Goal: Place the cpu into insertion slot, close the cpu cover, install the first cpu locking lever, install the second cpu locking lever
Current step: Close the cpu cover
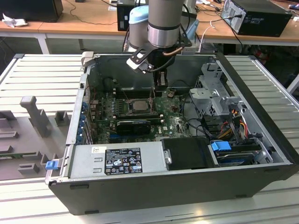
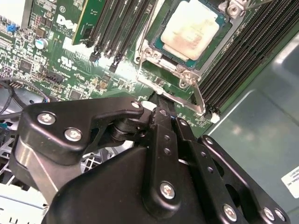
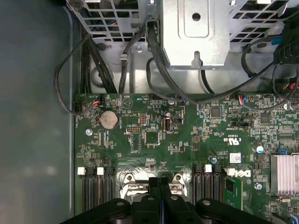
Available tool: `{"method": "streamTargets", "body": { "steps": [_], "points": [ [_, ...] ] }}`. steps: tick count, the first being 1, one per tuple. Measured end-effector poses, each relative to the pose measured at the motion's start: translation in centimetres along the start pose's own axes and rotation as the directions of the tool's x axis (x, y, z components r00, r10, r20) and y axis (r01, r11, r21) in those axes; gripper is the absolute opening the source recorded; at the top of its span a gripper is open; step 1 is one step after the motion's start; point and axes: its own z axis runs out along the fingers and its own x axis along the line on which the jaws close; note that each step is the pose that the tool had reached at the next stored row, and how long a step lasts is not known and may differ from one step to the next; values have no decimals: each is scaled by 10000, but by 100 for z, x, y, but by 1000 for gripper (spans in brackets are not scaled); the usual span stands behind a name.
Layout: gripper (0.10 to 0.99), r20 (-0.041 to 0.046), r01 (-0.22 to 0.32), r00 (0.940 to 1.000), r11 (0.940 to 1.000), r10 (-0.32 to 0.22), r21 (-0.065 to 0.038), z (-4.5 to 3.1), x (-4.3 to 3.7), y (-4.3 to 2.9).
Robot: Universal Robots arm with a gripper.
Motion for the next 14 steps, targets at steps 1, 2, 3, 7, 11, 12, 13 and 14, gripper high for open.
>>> {"method": "streamTargets", "body": {
  "steps": [1, 2, 3, 7, 11, 12, 13, 14],
  "points": [
    [106, 0, 0, 10000, 10000, 0, 0, 1, 0, -20],
    [106, 2, 1, 10000, 10000, -1, 0, 2, -1, -49],
    [106, 0, 1, 10000, 10000, -1, 0, 4, -1, -80],
    [106, 1, -1, 10000, 10000, 1, 3, 37, -2, -196],
    [106, 1, 0, 10000, 10000, 0, 25, 129, -3, -234],
    [106, 2, 1, 10000, 10000, -1, 35, 152, -3, -247],
    [106, 2, 2, 10000, 10000, -2, 49, 163, -3, -263],
    [106, 3, 0, 10000, 10000, -1, 96, 174, -3, -301]
  ]
}}
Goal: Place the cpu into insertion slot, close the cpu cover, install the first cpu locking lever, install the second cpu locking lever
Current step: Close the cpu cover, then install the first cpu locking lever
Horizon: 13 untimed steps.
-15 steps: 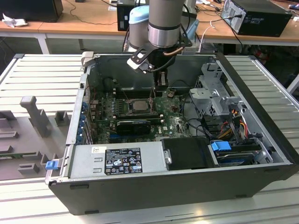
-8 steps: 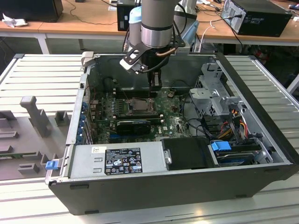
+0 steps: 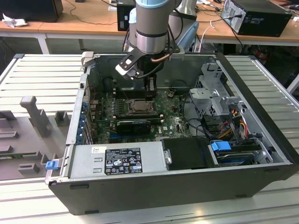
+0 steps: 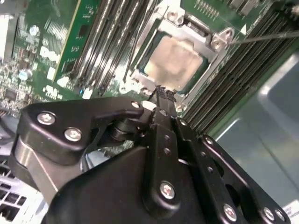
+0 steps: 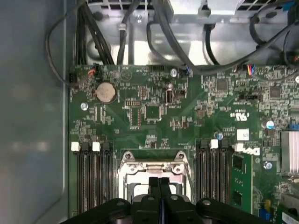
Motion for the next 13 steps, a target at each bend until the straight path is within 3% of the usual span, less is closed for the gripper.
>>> {"method": "streamTargets", "body": {
  "steps": [2, 6, 13],
  "points": [
    [106, 2, 1, 10000, 10000, -1, 53, 7, -1, -49],
    [106, -43, 0, 10000, 10000, 0, 54, 4, -2, -181],
    [106, -50, -1, 10000, 10000, 1, 52, -26, -3, -209]
  ]
}}
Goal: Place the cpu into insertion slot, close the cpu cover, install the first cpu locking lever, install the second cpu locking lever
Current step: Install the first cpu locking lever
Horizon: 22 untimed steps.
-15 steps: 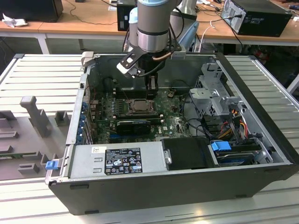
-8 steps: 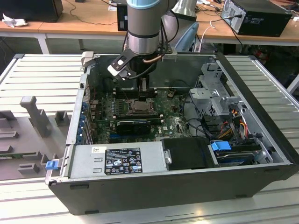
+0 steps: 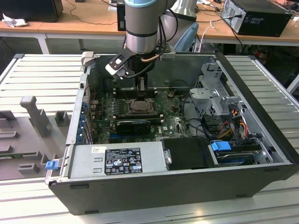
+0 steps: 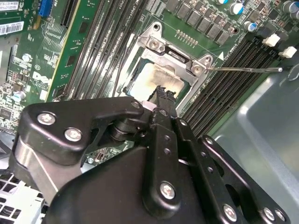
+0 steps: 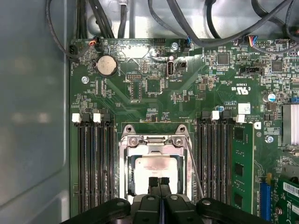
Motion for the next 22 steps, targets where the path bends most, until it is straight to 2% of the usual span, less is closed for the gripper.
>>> {"method": "streamTargets", "body": {
  "steps": [6, 9, 10, 15, 16, 22],
  "points": [
    [106, 3, -2, 10000, 10000, 2, 2, -36, -1, 1],
    [106, 1, -3, 10000, 10000, 3, 1, -81, 0, 2],
    [106, 4, -3, 10000, 10000, 3, 2, -119, -1, 4],
    [106, 4, -5, 10000, 10000, 5, 2, -426, -1, 12],
    [106, 5, -5, 10000, 10000, 5, 2, -454, -1, 13],
    [106, 3, 41, 10000, 10000, -41, 10, -454, -4, 11]
  ]
}}
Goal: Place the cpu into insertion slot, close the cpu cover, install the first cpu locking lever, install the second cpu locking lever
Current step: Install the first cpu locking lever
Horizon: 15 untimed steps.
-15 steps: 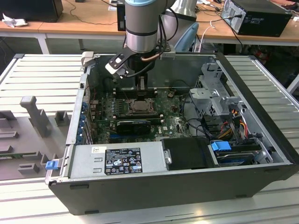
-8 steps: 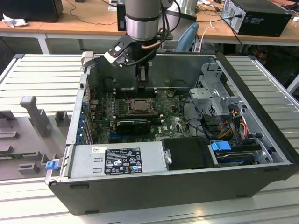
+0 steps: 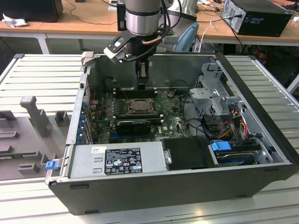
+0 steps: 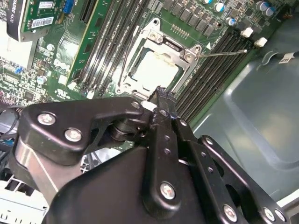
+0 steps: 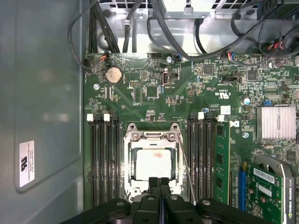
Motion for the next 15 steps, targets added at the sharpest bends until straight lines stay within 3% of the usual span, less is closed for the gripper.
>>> {"method": "streamTargets", "body": {
  "steps": [8, 10, 15],
  "points": [
    [106, -22, 874, 9962, 9962, -874, 0, 2, 0, 0],
    [106, -32, 1287, 9917, 9917, -1287, -2, 2, 0, 0],
    [106, -43, 1715, 9852, 9852, -1715, -5, 2, 0, 0]
  ]
}}
